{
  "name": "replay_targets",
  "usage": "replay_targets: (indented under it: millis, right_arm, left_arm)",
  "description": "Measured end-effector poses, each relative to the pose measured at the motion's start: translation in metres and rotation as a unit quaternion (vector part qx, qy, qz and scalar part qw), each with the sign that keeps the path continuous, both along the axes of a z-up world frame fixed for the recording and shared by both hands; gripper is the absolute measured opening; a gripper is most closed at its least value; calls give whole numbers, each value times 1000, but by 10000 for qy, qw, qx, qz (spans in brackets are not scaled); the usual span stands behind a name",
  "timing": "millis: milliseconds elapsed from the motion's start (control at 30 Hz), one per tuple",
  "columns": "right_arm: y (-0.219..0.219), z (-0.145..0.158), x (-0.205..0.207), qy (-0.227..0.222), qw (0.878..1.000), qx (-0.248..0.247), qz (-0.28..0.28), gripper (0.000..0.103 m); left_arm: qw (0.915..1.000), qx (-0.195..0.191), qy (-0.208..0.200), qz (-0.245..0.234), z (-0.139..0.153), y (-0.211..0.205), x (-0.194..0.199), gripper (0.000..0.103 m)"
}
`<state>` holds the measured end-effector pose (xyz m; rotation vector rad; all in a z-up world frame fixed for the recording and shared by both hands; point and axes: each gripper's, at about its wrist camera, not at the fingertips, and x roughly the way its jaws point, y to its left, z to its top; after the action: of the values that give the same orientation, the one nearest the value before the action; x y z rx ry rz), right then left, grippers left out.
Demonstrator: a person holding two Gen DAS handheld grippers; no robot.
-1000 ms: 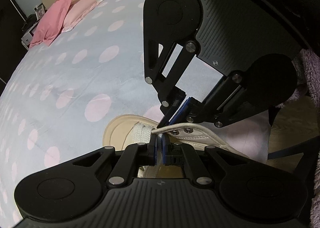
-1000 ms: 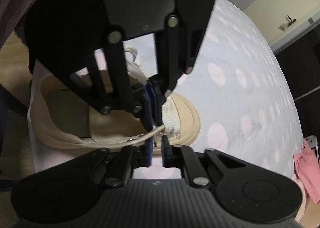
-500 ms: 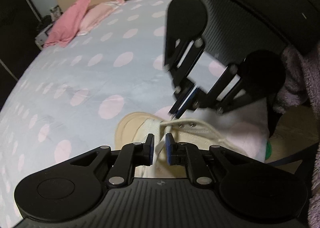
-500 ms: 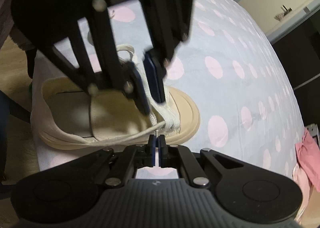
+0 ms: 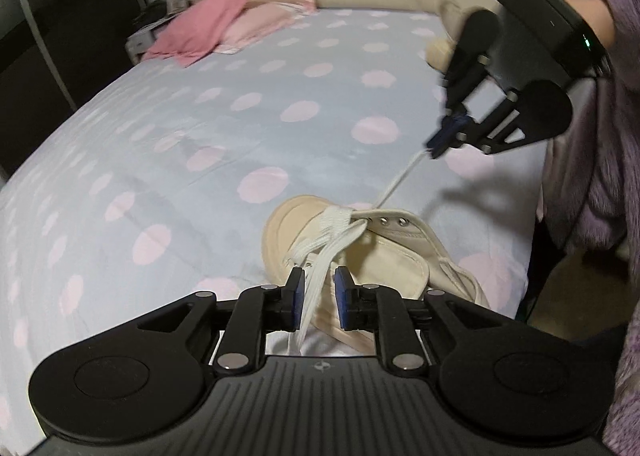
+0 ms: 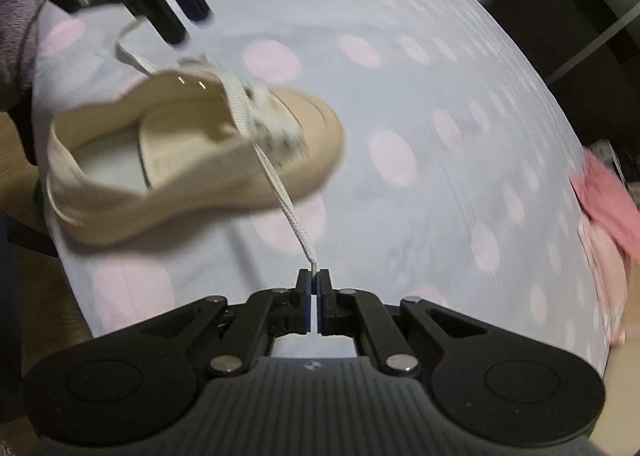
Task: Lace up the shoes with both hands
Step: 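Pull the white lace through the eyelet with the right gripper, drawing it long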
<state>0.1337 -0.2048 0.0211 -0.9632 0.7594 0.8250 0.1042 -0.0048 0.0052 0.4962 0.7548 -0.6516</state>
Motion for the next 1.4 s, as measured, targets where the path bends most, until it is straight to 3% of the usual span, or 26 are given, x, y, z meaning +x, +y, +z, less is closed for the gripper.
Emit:
replay_targets:
  millis: [333,500,967,1400]
  right_arm:
    - [-53,-15,-4,102,9950,169,-974,3]
    - [-73,-2,-11,87,9918,276,-1246,3]
    - [-152,36,-24,-213,9774,128,-2098,3]
    - [-183,42,-23,-288,9697,-33,-2427,3]
  left_arm:
    - [9990,-302,206,243,8,23,-33,16]
    - [9982,-401,411,164,1,25,-39,16]
    - [9978,-73,638,167,-18,3,-25,16]
    - [9968,132,693,363,-19,5,-24,16]
